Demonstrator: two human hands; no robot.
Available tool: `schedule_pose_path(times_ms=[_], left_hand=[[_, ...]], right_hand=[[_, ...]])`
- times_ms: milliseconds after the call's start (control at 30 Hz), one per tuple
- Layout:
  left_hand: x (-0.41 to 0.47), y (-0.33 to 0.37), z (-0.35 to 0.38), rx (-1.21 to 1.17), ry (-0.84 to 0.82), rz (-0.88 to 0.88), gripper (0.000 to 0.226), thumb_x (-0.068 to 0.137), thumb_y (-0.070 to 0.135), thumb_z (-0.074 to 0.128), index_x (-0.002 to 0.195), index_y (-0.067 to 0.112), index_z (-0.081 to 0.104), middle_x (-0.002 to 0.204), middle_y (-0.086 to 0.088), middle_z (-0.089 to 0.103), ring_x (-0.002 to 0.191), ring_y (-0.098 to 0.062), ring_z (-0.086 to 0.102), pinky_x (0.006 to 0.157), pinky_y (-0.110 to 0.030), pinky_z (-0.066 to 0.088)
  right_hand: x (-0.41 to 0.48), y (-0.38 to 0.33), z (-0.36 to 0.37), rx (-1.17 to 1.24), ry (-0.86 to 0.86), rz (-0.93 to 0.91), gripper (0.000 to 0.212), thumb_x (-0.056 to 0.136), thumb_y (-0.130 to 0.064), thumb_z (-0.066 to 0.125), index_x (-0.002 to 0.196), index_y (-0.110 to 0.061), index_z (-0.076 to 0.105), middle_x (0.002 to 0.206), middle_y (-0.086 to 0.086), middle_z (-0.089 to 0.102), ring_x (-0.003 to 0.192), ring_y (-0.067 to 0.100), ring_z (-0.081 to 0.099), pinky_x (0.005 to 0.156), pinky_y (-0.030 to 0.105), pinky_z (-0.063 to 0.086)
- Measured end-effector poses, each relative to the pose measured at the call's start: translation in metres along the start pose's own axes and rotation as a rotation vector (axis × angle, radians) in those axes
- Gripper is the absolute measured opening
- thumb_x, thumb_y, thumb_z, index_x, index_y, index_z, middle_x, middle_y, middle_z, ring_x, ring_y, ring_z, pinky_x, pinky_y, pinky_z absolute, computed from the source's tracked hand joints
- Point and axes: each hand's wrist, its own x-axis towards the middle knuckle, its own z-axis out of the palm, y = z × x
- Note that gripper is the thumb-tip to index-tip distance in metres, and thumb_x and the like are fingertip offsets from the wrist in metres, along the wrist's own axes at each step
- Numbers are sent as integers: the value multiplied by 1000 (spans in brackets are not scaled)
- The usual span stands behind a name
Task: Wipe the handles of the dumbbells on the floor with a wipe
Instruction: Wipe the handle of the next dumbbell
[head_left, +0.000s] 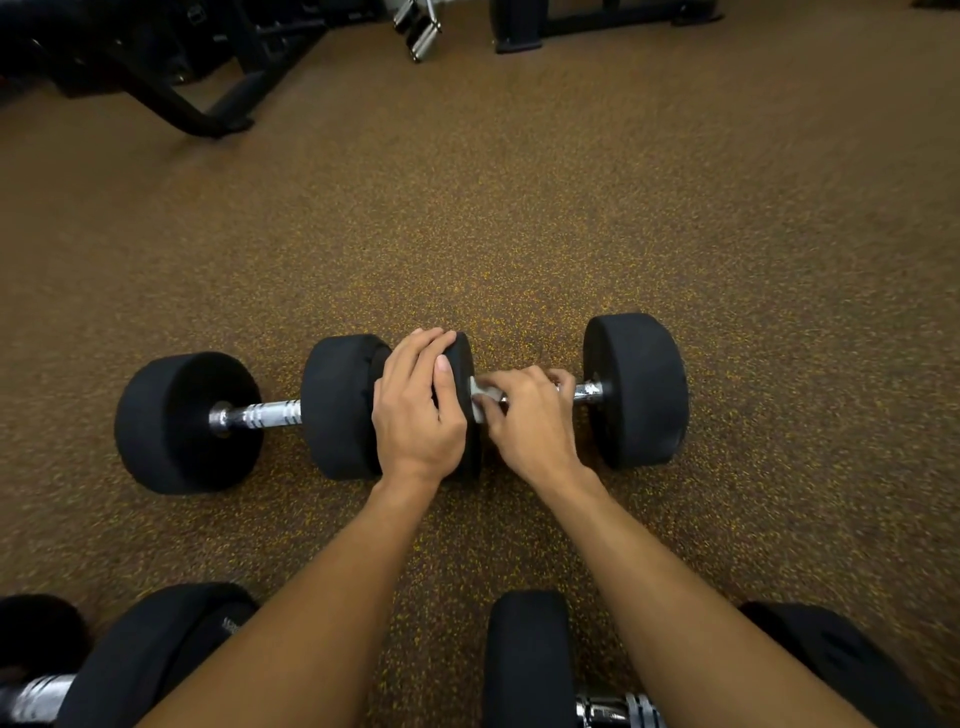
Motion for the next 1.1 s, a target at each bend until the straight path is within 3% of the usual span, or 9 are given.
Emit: schedule_pose_path(times_ms=[100,200,300,433,533,700,900,1100], left_hand=[[-1,0,0,3,1,0,41,111,27,39,136,15,69,142,3,66,141,-17,54,117,-43,43],[0,3,-3,30,-19,11,40,111,25,39,135,15,69,140,1,66,139,-20,55,117,-41,42],[8,7,-7,164,-87,29,36,107,24,39,130,18,66,135,1,65,129,-22,57,105,-43,45],[16,6,-8,219,-113,44,31,105,23,41,126,19,64,127,3,64,115,-22,57,93,-44,46],[14,5,-7,195,-114,22,32,106,23,40,127,20,64,128,4,64,117,-21,57,95,-46,46],[9,5,-8,139,-103,2,35,107,24,40,130,22,66,134,6,64,128,-18,55,100,-43,44],[5,4,-7,107,-75,-6,35,107,23,42,131,21,68,137,7,64,134,-17,54,103,-39,41],[3,5,-8,108,-76,2,35,108,23,43,133,21,67,139,7,64,135,-16,53,103,-36,39]], right_hand=[[0,6,3,-29,28,-19,22,102,-40,63,115,-31,78,112,-12,76,115,16,59,113,48,24],[14,4,-5,-47,-79,4,26,105,-42,56,112,-31,78,106,-8,77,115,20,60,112,51,24],[23,4,-8,-60,-162,3,31,107,-45,50,112,-30,77,104,-4,77,114,23,61,113,54,25],[10,12,-3,-69,-40,-110,25,102,-42,59,113,-30,78,113,-10,78,112,18,60,112,55,28],[6,14,0,-94,12,-145,25,98,-42,62,112,-29,78,112,-11,77,112,18,59,111,55,31],[20,6,-1,-122,-113,-76,32,105,-44,48,100,-29,76,105,-8,77,111,21,58,110,55,29],[5,16,1,-198,-24,-186,35,105,-41,46,118,-28,76,113,-7,75,110,21,57,109,55,33],[22,7,-3,-202,-186,-129,40,108,-42,42,115,-27,78,111,-3,74,111,23,55,108,55,30]])
